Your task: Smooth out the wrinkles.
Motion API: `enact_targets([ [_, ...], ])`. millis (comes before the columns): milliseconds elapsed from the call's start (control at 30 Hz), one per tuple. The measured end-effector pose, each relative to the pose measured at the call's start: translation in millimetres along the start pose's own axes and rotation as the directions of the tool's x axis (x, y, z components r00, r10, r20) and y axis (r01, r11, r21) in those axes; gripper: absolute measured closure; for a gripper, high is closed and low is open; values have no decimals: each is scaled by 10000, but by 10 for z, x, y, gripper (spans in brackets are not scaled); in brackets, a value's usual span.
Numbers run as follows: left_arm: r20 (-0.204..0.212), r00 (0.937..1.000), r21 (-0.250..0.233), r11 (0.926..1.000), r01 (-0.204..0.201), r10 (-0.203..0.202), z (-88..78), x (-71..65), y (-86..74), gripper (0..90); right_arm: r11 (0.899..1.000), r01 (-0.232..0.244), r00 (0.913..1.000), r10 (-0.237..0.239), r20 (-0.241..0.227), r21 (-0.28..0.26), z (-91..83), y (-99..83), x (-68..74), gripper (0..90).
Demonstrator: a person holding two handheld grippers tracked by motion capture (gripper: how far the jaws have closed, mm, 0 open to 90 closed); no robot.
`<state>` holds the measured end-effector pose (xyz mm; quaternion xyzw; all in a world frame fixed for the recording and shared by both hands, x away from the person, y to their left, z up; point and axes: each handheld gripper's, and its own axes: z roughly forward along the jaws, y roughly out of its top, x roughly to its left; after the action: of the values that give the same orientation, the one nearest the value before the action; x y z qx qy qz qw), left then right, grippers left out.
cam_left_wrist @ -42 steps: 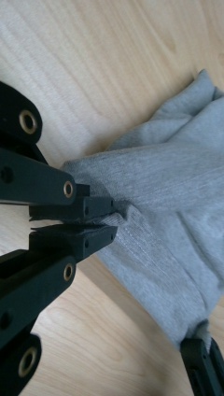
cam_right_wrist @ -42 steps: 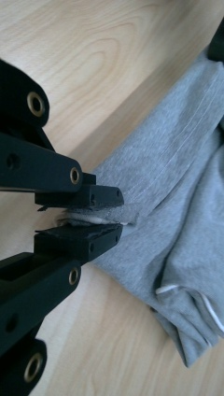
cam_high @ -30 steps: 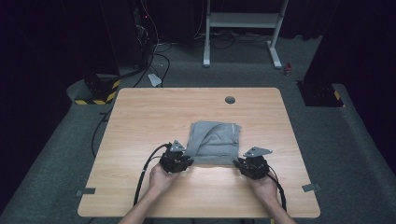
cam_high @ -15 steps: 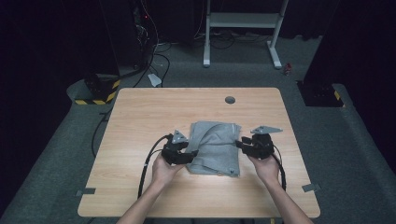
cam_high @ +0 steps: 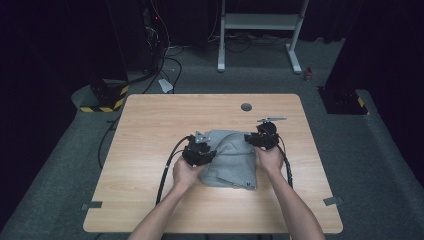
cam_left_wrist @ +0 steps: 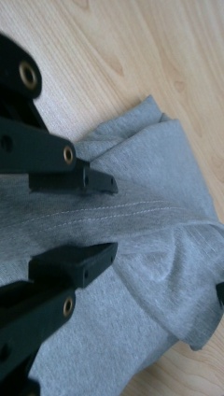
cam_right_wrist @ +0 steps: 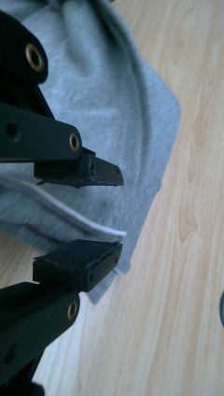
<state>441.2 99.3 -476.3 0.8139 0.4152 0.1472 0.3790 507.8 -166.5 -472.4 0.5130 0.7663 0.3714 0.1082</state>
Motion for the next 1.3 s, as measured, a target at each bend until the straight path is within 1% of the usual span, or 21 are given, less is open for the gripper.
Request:
enact_targets([
  [67,184,9997,-11,9999,140,-140,-7,20,-1,761,9997,-41,10000,42,-25,226,46,-13,6,727],
  [133,297,9995,-47,9999,99,-98,-26,31,-1,823,9994,153,9998,-149,-125,296,52,-29,14,811],
  [200,467,9988,-44,9999,125,-123,-52,30,-7,844,9990,423,9991,-422,-98,111,9,-29,42,831],
  [267,633,9979,-111,9998,147,-140,-93,35,-25,849,9961,847,9964,-848,-54,-237,-93,-16,99,835],
  [333,845,9962,-203,9995,224,-206,-146,37,-57,849,9893,1338,9909,-1343,-52,-583,-214,-24,170,836],
  [400,997,9949,-215,9996,199,-177,-180,35,-86,848,9822,1650,9858,-1670,-161,-900,-342,-66,249,838],
  [433,1071,9942,-229,9996,150,-125,-193,32,-99,845,9788,1773,9833,-1807,-240,-1025,-401,-99,288,839],
  [467,1157,9933,-198,9998,-39,62,-214,18,-119,842,9751,1904,9804,-1948,-285,-1138,-440,-130,309,840],
  [500,1177,9927,-154,9996,-231,248,-232,-2,-136,834,9689,2126,9752,-2186,-356,-1265,-498,-188,336,840],
  [567,1197,9914,-123,9986,-515,526,-262,-42,-166,826,9645,2224,9715,-2316,-513,-1424,-580,-301,366,840],
  [667,1520,9861,-238,9977,-635,664,-324,-82,-229,827,9583,2416,9654,-2533,-621,-1526,-692,-476,382,840],
  [767,1620,9827,-271,9959,-862,895,-372,-111,-286,839,9568,2433,9634,-2573,-746,-1591,-787,-643,375,840],
  [833,1731,9803,-248,9954,-924,953,-398,-138,-333,855,9523,2590,9599,-2723,-663,-1615,-832,-736,370,840],
  [867,1777,9792,-214,9952,-955,977,-403,-144,-346,865,9529,2563,9604,-2700,-689,-1620,-859,-805,367,840],
  [900,1815,9785,-196,9952,-959,979,-407,-149,-361,868,9507,2636,9581,-2777,-701,-1636,-866,-835,359,840],
  [967,1895,9764,-97,9946,-1033,1032,-409,-166,-397,873,9508,2643,9579,-2783,-704,-1616,-880,-911,353,840],
  [1033,1920,9754,-23,9940,-1097,1081,-399,-192,-432,875,9474,2743,9552,-2882,-673,-1647,-883,-983,347,839],
  [1067,1956,9742,26,9933,-1152,1125,-398,-203,-449,875,9451,2816,9531,-2955,-651,-1661,-883,-1017,344,840],
  [1100,1977,9737,50,9932,-1166,1133,-399,-212,-464,876,9424,2906,9505,-3042,-632,-1657,-883,-1051,342,867],
  [1200,2112,9685,227,9900,-1395,1317,-400,-253,-539,875,9361,3153,9427,-3278,-622,-1559,-885,-1180,340,877],
  [1300,2194,9637,461,9850,-1663,1524,-386,-290,-608,875,9394,3128,9431,-3247,-711,-1405,-879,-1297,332,892],
])
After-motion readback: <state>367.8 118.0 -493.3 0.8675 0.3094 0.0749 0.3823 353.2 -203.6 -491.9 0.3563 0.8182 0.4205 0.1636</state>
